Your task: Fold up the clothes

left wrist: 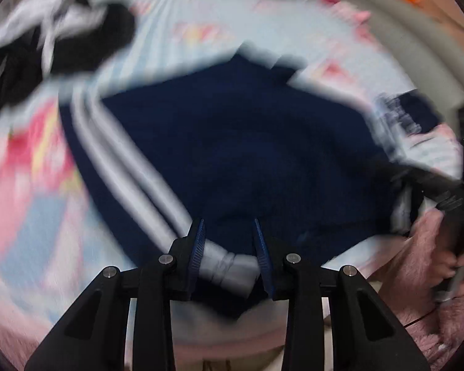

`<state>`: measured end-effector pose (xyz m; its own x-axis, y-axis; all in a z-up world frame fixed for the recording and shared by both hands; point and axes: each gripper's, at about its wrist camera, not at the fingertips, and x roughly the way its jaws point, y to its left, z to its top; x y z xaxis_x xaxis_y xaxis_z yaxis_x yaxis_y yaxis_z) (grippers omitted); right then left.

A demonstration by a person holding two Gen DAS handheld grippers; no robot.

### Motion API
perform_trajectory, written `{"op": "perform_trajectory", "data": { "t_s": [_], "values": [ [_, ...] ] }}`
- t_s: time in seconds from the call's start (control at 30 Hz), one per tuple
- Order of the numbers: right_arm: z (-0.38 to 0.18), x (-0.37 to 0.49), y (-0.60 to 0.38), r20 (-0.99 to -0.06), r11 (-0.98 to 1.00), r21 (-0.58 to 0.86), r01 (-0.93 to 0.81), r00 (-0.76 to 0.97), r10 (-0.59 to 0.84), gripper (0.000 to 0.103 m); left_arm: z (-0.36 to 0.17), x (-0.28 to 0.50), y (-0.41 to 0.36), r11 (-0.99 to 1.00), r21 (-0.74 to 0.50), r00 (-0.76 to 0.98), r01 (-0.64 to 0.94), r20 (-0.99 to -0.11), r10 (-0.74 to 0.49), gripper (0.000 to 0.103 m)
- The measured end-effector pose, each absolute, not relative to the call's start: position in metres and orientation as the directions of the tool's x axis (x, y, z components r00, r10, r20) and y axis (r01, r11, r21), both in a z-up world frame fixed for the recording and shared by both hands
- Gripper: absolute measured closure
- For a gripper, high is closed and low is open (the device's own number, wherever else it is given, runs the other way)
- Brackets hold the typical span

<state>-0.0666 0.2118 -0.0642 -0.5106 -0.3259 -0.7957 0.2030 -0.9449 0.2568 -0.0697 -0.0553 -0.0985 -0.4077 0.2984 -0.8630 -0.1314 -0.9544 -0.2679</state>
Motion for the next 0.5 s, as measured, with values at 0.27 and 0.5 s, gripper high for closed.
{"op": "perform_trajectory", "data": {
  "t_s": [0.27,0.5],
  "values": [
    [-0.034,-0.098,0.306,-0.755,-0.979,0.198,0.055,-0.628,-0.188,0.046,-0.029,-0.112,-0.033,-0.94,-0.23,-0.537,-0.254,-0.774,0.334,0.069],
    [-0.075,-0.115,0.345,-0.776,-0.957,0.286,-0.053,-0.599,-0.199,0.046,-0.043,-0.209,0.052,-0.939,-0.109,-0.554,-0.326,-0.783,0.283,0.069]
  ]
}}
